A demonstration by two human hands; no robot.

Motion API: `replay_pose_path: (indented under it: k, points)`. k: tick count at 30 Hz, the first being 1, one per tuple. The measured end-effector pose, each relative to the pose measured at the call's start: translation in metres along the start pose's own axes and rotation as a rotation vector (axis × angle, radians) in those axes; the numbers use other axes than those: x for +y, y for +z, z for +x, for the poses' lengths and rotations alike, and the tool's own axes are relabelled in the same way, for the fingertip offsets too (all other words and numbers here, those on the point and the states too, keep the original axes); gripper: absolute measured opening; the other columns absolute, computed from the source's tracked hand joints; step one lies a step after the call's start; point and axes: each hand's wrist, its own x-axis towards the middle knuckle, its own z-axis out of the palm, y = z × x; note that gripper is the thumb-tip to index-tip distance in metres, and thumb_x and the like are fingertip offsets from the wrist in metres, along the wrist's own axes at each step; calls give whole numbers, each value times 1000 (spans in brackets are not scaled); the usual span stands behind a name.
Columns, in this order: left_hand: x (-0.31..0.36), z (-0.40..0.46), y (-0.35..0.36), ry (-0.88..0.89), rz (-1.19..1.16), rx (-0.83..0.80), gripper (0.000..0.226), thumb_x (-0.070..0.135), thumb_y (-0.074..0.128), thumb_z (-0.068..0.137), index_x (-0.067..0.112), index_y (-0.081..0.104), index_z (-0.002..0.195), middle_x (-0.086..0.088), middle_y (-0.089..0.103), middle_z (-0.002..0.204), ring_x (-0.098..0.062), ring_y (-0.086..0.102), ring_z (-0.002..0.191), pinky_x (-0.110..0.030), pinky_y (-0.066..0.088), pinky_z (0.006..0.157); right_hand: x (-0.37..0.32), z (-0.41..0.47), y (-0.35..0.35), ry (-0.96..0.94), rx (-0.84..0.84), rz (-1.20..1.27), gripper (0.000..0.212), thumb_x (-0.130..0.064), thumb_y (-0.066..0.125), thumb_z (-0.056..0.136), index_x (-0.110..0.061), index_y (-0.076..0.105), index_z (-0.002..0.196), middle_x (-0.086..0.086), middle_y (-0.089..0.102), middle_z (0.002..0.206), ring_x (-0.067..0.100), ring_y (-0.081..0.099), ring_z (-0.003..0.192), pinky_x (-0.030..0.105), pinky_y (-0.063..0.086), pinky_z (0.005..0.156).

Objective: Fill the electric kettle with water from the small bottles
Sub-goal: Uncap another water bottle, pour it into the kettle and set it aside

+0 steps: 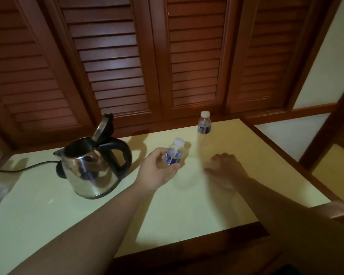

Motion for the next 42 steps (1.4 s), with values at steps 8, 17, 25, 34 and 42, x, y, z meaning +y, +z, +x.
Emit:
replay_pose_path:
  k: [8, 17, 25, 34, 42]
  points:
    - [4, 69, 49, -96, -88, 72, 41, 27, 85, 82, 28, 66, 118, 11, 73, 109, -8, 70, 99, -29, 57, 84, 22, 23, 16, -31, 36, -69, 87, -89, 26, 83, -40, 27, 155, -1, 23, 168, 26, 18, 155, 53, 13, 126]
    - [2, 129, 74, -98, -75, 71, 39, 33, 86, 79, 32, 63, 111, 11, 75, 104, -12, 73, 96, -40, 60, 90, 24, 23, 15, -55, 86, -43, 88, -87, 29, 85, -36, 32, 157, -3, 23, 167, 22, 15, 155, 49, 11, 126]
    - [-5, 129, 71, -172, 63, 34, 98, 44, 92, 72, 22, 43, 153, 1, 64, 138, -19, 63, 125, -40, 51, 108, 20, 24, 14, -27, 60, -37, 86, -87, 29, 84, -40, 30, 156, -4, 22, 169, 23, 13, 156, 51, 11, 126]
    - [-34, 35, 2, 16, 375, -139, 46, 42, 81, 86, 30, 67, 128, 18, 62, 124, -1, 58, 116, -12, 39, 99, 1, 13, 5, -10, 20, -120, 77, -85, 27, 88, -37, 38, 148, 0, 36, 159, 28, 31, 148, 50, 28, 120]
    - [-76, -58, -87, 135, 457, -201, 34, 33, 77, 88, 24, 72, 121, 17, 65, 120, -7, 67, 100, -22, 47, 98, -120, -37, 41, -235, 56, -26, 47, -44, 54, 99, -23, 62, 140, 1, 52, 153, 23, 39, 145, 37, 32, 120]
